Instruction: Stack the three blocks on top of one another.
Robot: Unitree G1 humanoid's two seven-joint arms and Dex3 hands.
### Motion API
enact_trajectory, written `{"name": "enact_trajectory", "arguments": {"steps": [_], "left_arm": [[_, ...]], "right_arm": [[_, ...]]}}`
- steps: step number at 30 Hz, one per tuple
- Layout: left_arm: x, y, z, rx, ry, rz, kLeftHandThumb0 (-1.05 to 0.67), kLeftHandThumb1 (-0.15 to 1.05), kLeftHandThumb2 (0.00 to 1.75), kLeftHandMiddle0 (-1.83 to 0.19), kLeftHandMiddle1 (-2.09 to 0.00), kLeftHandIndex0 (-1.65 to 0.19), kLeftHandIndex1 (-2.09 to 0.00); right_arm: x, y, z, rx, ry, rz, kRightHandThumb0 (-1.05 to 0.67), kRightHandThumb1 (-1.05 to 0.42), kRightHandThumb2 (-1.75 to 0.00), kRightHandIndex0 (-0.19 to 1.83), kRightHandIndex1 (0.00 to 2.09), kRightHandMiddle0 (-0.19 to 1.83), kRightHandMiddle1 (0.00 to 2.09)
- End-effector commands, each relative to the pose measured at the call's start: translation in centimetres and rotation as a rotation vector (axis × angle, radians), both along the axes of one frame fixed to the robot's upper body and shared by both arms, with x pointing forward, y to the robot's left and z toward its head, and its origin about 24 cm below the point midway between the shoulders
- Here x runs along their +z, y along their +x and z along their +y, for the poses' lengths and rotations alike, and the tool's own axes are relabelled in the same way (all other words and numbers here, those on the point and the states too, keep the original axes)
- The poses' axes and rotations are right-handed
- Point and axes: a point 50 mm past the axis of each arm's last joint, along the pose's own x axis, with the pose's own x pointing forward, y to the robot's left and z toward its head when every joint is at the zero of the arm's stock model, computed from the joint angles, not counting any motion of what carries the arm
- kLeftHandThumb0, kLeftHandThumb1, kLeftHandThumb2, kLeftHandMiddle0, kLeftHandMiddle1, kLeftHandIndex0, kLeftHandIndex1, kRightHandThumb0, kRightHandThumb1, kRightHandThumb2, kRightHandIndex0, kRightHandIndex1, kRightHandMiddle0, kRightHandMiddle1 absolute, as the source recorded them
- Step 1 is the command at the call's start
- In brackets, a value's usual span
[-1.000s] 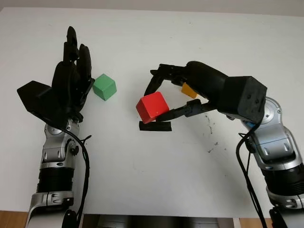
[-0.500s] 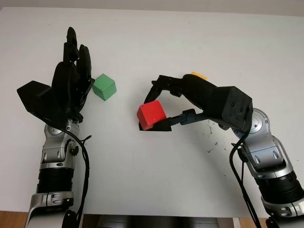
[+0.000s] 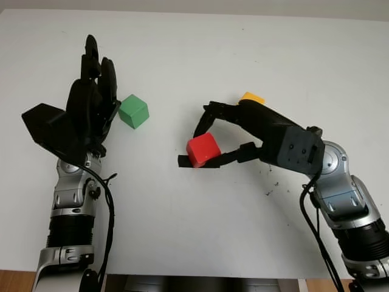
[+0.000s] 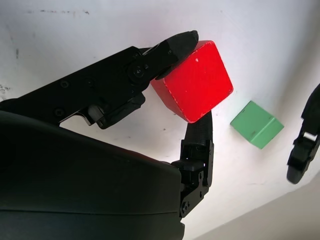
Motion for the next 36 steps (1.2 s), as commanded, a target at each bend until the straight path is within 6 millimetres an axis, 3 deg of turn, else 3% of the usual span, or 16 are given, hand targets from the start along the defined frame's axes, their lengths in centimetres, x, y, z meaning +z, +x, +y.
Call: {"name": "enact_trajectory", "arguments": {"steps": [1,25,27,31,36], "left_arm": [[0.18,-0.21,0.13,0.003,0.003,-0.016,-0.77,1.05,0.56,0.13,-0.05,0.18,-0.06],[0.15,-0.23,0.04,0.009,0.009,-0.014,-0.76,1.05,0.55,0.13,-0.06,0.16,-0.05],[0.12,-0.25,0.04,0.01,0.009,-0.013,-0.77,1.05,0.55,0.13,-0.06,0.16,-0.05],[0.12,-0.28,0.06,0.001,0.006,-0.014,-0.76,1.05,0.56,0.14,-0.05,0.18,-0.05],[0.06,-0.25,0.13,0.005,0.009,-0.011,-0.76,1.05,0.56,0.14,-0.05,0.18,-0.05]], "right_arm": [[-0.14,-0.07,0.03,0.013,-0.015,-0.016,-0.43,-0.91,-0.05,0.24,0.06,0.42,1.63],[-0.46,-0.35,0.01,0.077,-0.13,-0.095,-0.45,-0.91,-0.05,0.22,0.05,0.36,1.48],[-0.34,-0.41,0.0,0.086,-0.178,-0.118,-0.48,-0.91,-0.05,0.21,0.05,0.24,1.35],[-0.13,-0.63,0.0,0.099,-0.283,-0.184,-0.54,-0.91,-0.06,0.1,0.02,0.11,0.77],[0.05,-0.74,-0.12,0.101,-0.379,-0.299,-0.57,-0.93,-0.05,0.0,0.02,0.09,0.5]]}}
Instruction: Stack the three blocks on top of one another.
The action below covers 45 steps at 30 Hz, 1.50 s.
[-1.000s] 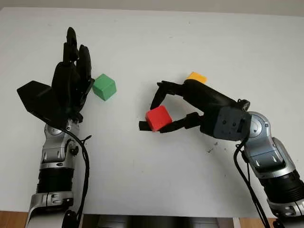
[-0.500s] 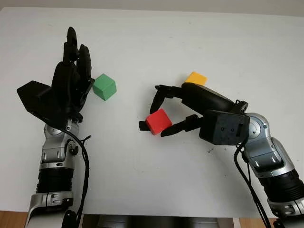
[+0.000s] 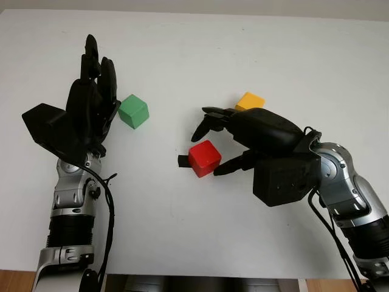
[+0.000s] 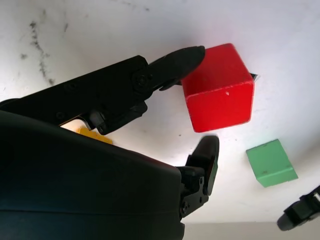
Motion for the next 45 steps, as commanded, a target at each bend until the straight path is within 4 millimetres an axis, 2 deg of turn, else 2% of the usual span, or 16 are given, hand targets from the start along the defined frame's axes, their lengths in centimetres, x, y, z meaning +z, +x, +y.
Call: {"name": "enact_trajectory", "arguments": {"steps": [1,7,12,17,19,24,28,31,34,40,42,45], "left_arm": [[0.0,-0.2,0.2,0.006,0.005,-0.008,-0.76,1.05,0.56,0.14,-0.05,0.18,-0.05],[-0.1,-0.3,0.2,-0.001,0.002,-0.005,-0.76,1.05,0.56,0.15,-0.05,0.19,-0.05],[-0.1,-0.3,0.2,0.009,0.003,-0.004,-0.76,1.05,0.56,0.13,-0.06,0.17,-0.05],[-0.1,-0.3,0.2,0.014,0.001,-0.005,-0.76,1.05,0.55,0.13,-0.06,0.17,-0.06],[-0.1,-0.3,0.2,0.012,0.004,-0.005,-0.76,1.05,0.56,0.13,-0.05,0.17,-0.05],[-0.2,-0.2,0.0,0.006,0.004,-0.003,-0.76,1.05,0.57,0.14,-0.05,0.18,-0.05],[-0.2,-0.2,-0.1,0.002,-0.002,-0.001,-0.76,1.05,0.56,0.15,-0.05,0.19,-0.04],[-0.2,-0.2,0.0,0.009,0.004,-0.006,-0.76,1.05,0.56,0.14,-0.05,0.18,-0.04],[-0.1,-0.2,0.1,0.011,0.009,-0.008,-0.76,1.05,0.56,0.14,-0.06,0.18,-0.05],[-0.1,-0.1,0.1,0.003,-0.005,-0.007,-0.76,1.05,0.55,0.14,-0.05,0.18,-0.05],[-0.1,0.0,0.1,-0.004,-0.011,-0.009,-0.76,1.05,0.55,0.15,-0.05,0.18,-0.04],[-0.1,0.0,0.0,-0.007,-0.01,-0.009,-0.75,1.05,0.54,0.15,-0.05,0.19,-0.04]], "right_arm": [[0.2,0.0,0.0,0.014,-0.035,-0.053,-0.59,-0.93,-0.05,-0.01,0.02,0.06,0.44],[1.2,-0.2,-0.3,0.025,-0.004,-0.106,-0.57,-0.91,-0.05,-0.11,0.0,-0.1,0.24],[3.9,-0.6,-0.7,0.023,0.014,-0.162,-0.61,-0.93,-0.06,-0.14,0.01,-0.16,0.17],[7.8,-1.6,-1.8,0.023,0.059,-0.221,-0.66,-0.92,-0.05,-0.19,0.0,-0.14,0.16],[9.7,-1.9,-2.7,0.007,0.123,-0.272,-0.65,-0.91,-0.05,-0.18,0.01,-0.08,0.19],[12.5,-2.3,-5.4,-0.056,0.224,-0.374,-0.6,-0.87,-0.04,-0.16,0.03,0.01,0.22],[14.2,-1.5,-7.7,-0.161,0.181,-0.437,-0.6,-0.84,-0.04,-0.05,0.09,0.1,0.27],[14.5,-0.4,-9.1,-0.199,0.144,-0.407,-0.65,-0.83,-0.04,-0.01,0.1,0.15,0.28],[13.7,1.1,-10.1,-0.274,-0.01,-0.345,-0.68,-0.84,-0.05,-0.05,0.07,0.16,0.27],[12.3,2.5,-10.6,-0.302,-0.245,-0.305,-0.52,-0.82,-0.05,-0.03,0.07,0.23,0.29],[11.5,3.0,-10.3,-0.288,-0.39,-0.325,-0.52,-0.82,-0.05,0.0,0.08,0.23,0.28],[10.7,3.4,-9.9,-0.265,-0.47,-0.331,-0.5,-0.82,-0.05,0.02,0.09,0.25,0.27]]}}
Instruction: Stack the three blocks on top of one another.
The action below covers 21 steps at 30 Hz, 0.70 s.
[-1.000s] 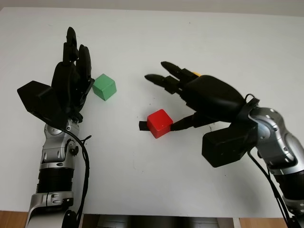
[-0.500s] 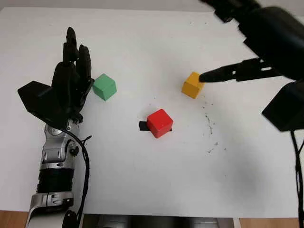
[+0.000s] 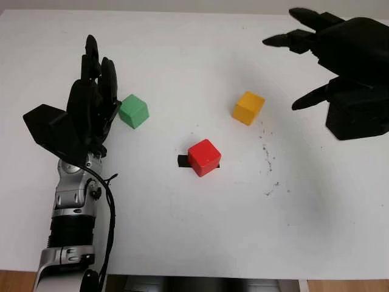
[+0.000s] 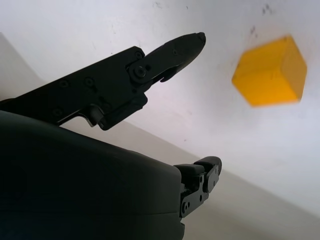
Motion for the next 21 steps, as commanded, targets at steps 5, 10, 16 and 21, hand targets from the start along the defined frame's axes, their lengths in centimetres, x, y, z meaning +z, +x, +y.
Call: {"name": "enact_trajectory", "arguments": {"steps": [5,10,16,21], "left_arm": [[0.0,0.0,0.0,0.004,-0.001,-0.008,-0.76,1.05,0.54,0.15,-0.06,0.18,-0.05],[0.0,-0.1,0.0,0.007,0.007,-0.007,-0.76,1.05,0.55,0.15,-0.05,0.19,-0.05],[-0.1,-0.1,0.0,0.003,0.004,0.0,-0.76,1.05,0.56,0.16,-0.05,0.19,-0.05],[-0.1,-0.1,0.1,0.006,-0.002,-0.001,-0.75,1.05,0.55,0.15,-0.06,0.19,-0.05]], "right_arm": [[-0.7,0.7,0.6,0.024,-0.063,-0.009,-0.44,-0.81,-0.05,0.03,0.08,0.26,0.25],[-2.0,1.6,1.2,0.042,-0.053,0.011,-0.39,-0.83,-0.06,0.0,0.06,0.26,0.21],[-2.8,2.2,1.6,0.091,-0.063,-0.05,-0.46,-0.81,-0.05,-0.01,0.05,0.26,0.17],[-2.7,2.4,1.7,0.098,-0.036,-0.09,-0.48,-0.83,-0.06,-0.02,0.05,0.25,0.15]]}}
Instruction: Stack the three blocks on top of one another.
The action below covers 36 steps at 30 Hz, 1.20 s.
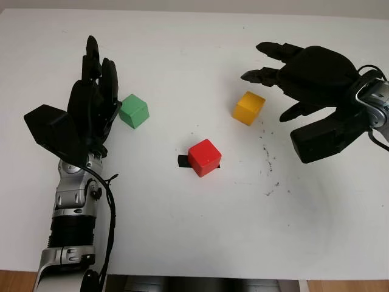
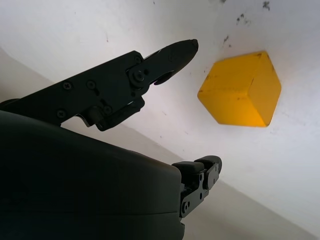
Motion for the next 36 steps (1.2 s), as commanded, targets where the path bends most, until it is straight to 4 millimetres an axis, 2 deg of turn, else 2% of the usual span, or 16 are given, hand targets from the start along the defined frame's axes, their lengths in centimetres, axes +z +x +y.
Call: {"name": "enact_trajectory", "arguments": {"steps": [1,25,36], "left_arm": [[-0.1,-0.2,0.1,0.002,-0.002,-0.006,-0.75,1.05,0.55,0.15,-0.05,0.19,-0.05],[0.1,-0.1,0.2,0.013,0.01,-0.013,-0.76,1.05,0.56,0.14,-0.05,0.18,-0.05],[-0.1,-0.3,0.2,0.007,0.004,-0.006,-0.76,1.05,0.55,0.15,-0.05,0.19,-0.05]], "right_arm": [[0.9,0.2,0.2,0.003,0.01,-0.028,-0.47,-0.84,-0.06,-0.03,0.04,0.25,0.15],[-0.9,1.4,0.2,0.029,0.024,0.059,-0.45,-0.82,-0.05,0.03,0.07,0.44,0.16],[-1.6,1.5,0.5,0.038,0.023,0.07,-0.46,-0.84,-0.06,0.02,0.05,0.44,0.12]]}}
